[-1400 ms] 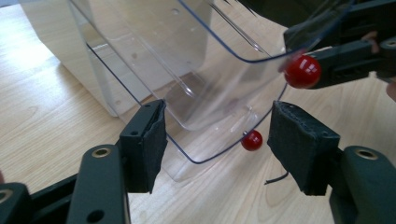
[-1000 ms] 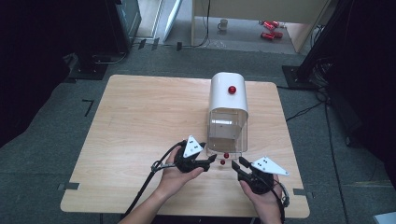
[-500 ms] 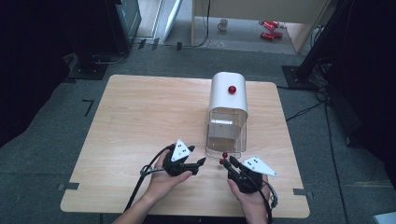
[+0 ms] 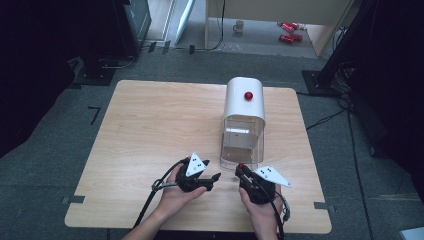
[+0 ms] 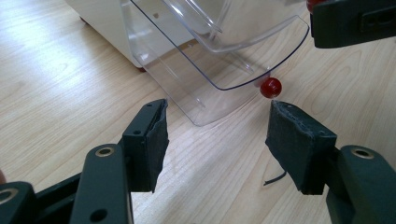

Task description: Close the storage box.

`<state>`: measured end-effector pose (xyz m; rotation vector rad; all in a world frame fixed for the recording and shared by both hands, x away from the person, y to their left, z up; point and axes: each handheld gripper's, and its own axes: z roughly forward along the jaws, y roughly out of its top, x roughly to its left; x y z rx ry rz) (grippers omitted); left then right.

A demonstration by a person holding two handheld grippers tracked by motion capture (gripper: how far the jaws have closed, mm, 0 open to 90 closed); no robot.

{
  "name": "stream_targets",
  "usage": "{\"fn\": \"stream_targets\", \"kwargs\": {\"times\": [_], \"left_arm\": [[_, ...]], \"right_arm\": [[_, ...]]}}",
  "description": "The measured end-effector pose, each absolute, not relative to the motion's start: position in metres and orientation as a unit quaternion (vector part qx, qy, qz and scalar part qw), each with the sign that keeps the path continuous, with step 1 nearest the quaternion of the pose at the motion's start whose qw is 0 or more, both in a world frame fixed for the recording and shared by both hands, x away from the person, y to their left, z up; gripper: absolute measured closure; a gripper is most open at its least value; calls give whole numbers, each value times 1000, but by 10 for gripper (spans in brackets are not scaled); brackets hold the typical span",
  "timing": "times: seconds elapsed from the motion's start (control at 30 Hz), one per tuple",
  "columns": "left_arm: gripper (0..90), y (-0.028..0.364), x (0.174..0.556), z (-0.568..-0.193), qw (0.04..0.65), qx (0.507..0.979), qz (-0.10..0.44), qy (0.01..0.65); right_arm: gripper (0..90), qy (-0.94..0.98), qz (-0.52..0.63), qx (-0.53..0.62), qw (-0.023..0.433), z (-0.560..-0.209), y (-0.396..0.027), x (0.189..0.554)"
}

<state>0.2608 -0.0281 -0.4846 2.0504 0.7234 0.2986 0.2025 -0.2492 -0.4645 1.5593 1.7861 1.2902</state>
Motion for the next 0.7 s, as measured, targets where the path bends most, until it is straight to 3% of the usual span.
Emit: {"fn": "stream_targets", "kwargs": {"times": [0.7], "left_arm": [[391,-26,262,-488,454,832,118,295]], "right_arm": [[776,638,484,542,256,-434,-256,221]]}}
